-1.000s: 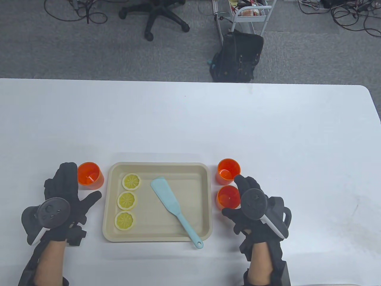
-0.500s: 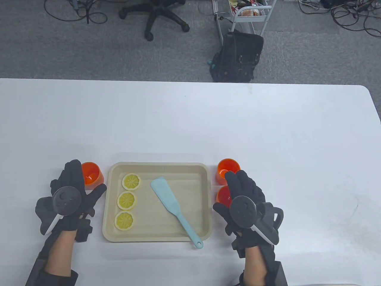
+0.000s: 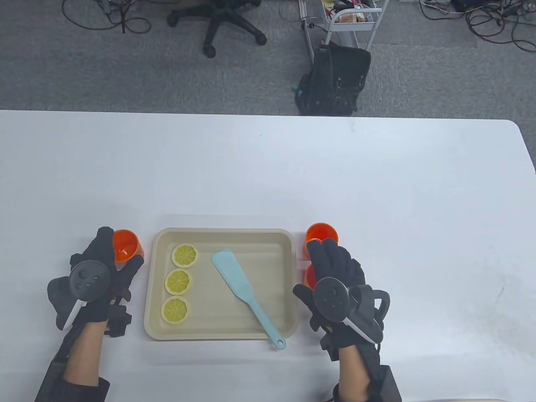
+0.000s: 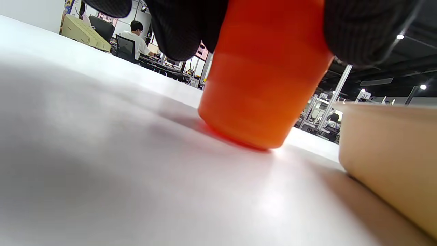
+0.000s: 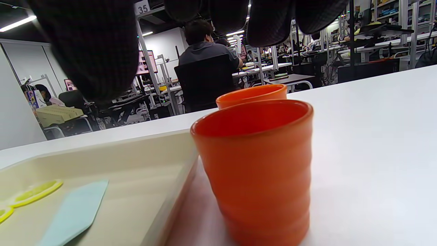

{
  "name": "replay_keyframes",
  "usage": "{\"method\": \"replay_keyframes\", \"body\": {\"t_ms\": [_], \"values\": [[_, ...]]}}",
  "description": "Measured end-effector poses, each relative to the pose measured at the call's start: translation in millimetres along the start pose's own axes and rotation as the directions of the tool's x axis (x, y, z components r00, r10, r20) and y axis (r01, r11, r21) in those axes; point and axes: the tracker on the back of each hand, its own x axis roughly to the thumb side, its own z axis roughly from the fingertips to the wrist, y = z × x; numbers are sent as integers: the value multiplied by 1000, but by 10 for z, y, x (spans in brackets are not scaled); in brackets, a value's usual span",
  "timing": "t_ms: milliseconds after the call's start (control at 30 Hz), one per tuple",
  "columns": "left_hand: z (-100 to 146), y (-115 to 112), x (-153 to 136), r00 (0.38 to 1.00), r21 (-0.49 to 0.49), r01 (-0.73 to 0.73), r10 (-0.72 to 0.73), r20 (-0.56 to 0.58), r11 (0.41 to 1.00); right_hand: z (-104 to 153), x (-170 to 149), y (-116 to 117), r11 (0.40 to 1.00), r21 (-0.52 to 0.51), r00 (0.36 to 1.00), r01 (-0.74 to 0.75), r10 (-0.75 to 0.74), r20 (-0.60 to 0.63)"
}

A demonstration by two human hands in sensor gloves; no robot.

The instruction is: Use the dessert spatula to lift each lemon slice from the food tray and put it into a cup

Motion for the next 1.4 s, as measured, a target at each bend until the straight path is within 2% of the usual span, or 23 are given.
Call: {"method": "replay_keyframes", "body": {"t_ms": [133,300,500,667,833,1000,1167,1400], "values": [[51,145,6,997,36,-71,70,28,997,18,39,-21,1000,-28,1000,1,-1,15],[177,318,115,980,70,-147,136,144,987,45,123,-39,998,-55,999,0,3,49],[388,411,463,939,81,-147,113,325,986,89,251,-63,992,-124,994,9,5,110],[551,414,744,872,38,-124,90,480,992,152,434,-66,990,-139,980,36,-8,200],[693,372,958,800,2,-67,52,597,998,239,709,-23,989,-149,951,-17,62,304],[787,284,1115,742,-40,-38,56,668,998,324,995,94,987,-140,902,-74,126,414],[850,198,1237,688,-107,-60,119,716,992,411,1231,208,986,-132,850,-100,153,504],[968,137,1404,640,-117,-93,149,754,989,514,1433,282,986,-143,809,-91,157,566]]}}
